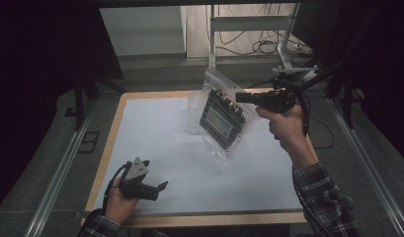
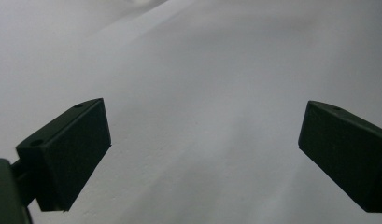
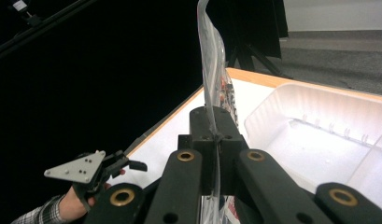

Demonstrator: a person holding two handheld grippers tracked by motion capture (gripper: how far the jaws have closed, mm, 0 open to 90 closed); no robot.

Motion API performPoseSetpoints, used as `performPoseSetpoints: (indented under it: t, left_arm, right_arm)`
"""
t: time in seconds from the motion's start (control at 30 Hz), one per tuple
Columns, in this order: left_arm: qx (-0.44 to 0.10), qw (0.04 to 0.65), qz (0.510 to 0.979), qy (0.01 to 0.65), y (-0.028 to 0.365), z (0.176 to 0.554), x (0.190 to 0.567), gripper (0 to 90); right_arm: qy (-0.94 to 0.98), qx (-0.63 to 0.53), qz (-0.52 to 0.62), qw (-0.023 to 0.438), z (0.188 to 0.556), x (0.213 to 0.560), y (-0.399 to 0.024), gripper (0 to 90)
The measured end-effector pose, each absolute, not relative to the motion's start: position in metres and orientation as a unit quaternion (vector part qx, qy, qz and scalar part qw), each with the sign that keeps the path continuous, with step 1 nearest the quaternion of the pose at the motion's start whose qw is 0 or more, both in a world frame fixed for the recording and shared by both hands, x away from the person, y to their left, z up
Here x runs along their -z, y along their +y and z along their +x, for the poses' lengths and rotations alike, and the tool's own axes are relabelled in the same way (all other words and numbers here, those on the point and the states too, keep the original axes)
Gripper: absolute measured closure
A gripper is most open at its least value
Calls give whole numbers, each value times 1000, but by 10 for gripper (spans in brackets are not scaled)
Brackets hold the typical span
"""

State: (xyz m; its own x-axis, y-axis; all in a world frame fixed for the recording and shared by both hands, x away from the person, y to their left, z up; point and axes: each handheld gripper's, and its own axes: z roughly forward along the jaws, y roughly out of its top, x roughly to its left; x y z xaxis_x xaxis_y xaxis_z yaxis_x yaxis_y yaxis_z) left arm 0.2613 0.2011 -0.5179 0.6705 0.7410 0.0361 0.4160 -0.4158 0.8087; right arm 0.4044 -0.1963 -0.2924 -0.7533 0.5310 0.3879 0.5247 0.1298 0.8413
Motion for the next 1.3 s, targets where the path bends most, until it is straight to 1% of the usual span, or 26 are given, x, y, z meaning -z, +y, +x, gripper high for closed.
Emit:
performPoseSetpoints:
  t: [0.27, 0.83, 1.3]
  left_arm:
    - [-200, 408, 816, 356, 202, 262, 518, 20]
    - [-202, 410, 813, 360, 203, 262, 517, 20]
    - [-205, 413, 810, 363, 205, 262, 517, 19]
  right_arm:
    - [747, -560, 357, 3, 425, 287, -191, 890]
    - [755, -553, 352, 19, 473, 269, -171, 889]
    - [750, -545, 374, 28, 513, 273, -161, 890]
